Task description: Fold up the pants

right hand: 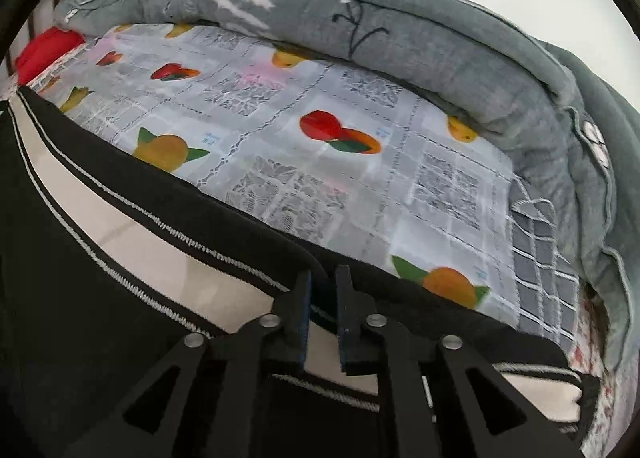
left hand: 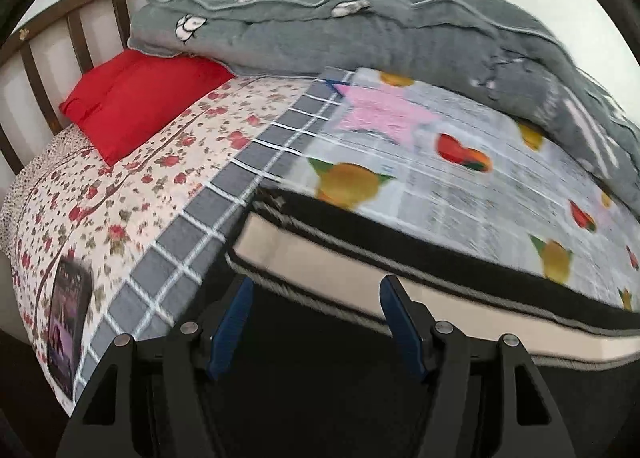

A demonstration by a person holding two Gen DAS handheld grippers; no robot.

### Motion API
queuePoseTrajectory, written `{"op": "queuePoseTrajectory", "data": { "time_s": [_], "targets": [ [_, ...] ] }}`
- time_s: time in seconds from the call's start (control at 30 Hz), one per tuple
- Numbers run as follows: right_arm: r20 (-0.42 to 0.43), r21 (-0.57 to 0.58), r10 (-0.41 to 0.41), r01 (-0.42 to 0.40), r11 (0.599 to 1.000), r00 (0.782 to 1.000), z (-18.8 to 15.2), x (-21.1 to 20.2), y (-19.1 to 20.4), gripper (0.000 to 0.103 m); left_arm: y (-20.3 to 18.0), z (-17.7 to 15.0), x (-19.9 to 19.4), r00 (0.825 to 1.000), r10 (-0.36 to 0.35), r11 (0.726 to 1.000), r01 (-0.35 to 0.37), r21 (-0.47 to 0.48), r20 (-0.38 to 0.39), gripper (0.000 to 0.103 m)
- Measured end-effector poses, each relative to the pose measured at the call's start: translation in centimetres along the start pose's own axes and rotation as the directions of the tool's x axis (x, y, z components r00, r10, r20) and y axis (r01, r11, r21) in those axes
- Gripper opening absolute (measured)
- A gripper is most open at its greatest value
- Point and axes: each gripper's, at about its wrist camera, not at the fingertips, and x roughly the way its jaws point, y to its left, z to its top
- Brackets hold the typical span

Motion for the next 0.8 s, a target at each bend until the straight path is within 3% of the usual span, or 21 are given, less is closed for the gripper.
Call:
{"op": "queuePoseTrajectory", "data": {
  "time_s": [0.03,0.1,0.17,0.23,0.27,0.3,0.37,0.43,0.57,0.73,0.8],
  "targets": [
    [0.020,0.012,-0.031,0.031,0.999,0.999,-0.2,-1.1,-0.4,0.016,0.2,0.7,0.8,1.000,0.006,1.000,-0.006,0.006,-0.003,0.064],
    [0.045,0.033,-0.071,0.070,0.997,0.996,-0.4,-2.1,-1.3,0.042,0.3,1.9,2.2,0.999,0.033,0.999,-0.033,0.019,-0.008,0.064],
    [0.030,0.076,-0.074,0.071,0.995,0.997,-0.5,-2.2,-2.7,0.046,0.4,2.7,3.7,0.998,0.067,0.998,-0.067,0.024,-0.011,0.057],
    [-0.013,0.100,-0.080,0.081,0.992,0.997,-0.8,-1.3,-3.6,0.046,0.5,3.0,5.4,0.996,0.075,0.997,-0.074,0.019,-0.041,0.041],
    [-0.037,0.104,-0.093,0.097,0.990,0.995,-1.0,-0.6,-3.8,0.046,0.2,2.9,5.9,0.995,0.086,0.996,-0.084,0.042,-0.042,0.025],
    [-0.049,0.104,-0.099,0.104,0.989,0.994,-1.2,-0.2,-3.9,0.046,-0.3,2.9,5.8,0.996,0.089,0.993,-0.086,0.079,-0.029,0.022],
    [-0.048,0.103,-0.115,0.120,0.987,0.992,-1.2,0.1,-3.6,0.046,-0.8,3.0,4.1,0.994,0.095,0.987,-0.101,0.121,0.053,0.021],
    [-0.034,0.108,-0.114,0.117,0.987,0.993,-0.9,-0.3,-3.6,0.045,0.5,4.0,2.5,0.994,0.055,0.997,-0.060,0.050,0.097,0.021],
    [-0.004,0.136,-0.165,0.164,0.977,0.986,-0.4,-0.3,-4.5,0.045,1.7,4.7,4.9,0.997,0.051,0.999,-0.050,-0.018,0.058,0.021],
    [-0.036,0.207,-0.141,0.145,0.967,0.989,-1.2,1.9,-6.2,0.049,0.3,4.2,6.7,0.992,0.115,0.993,-0.116,0.017,0.046,0.023],
    [-0.042,0.207,-0.146,0.152,0.966,0.988,-1.1,2.0,-6.1,0.049,0.0,4.1,6.0,0.990,0.130,0.991,-0.132,0.033,0.050,0.030]
  ]
}}
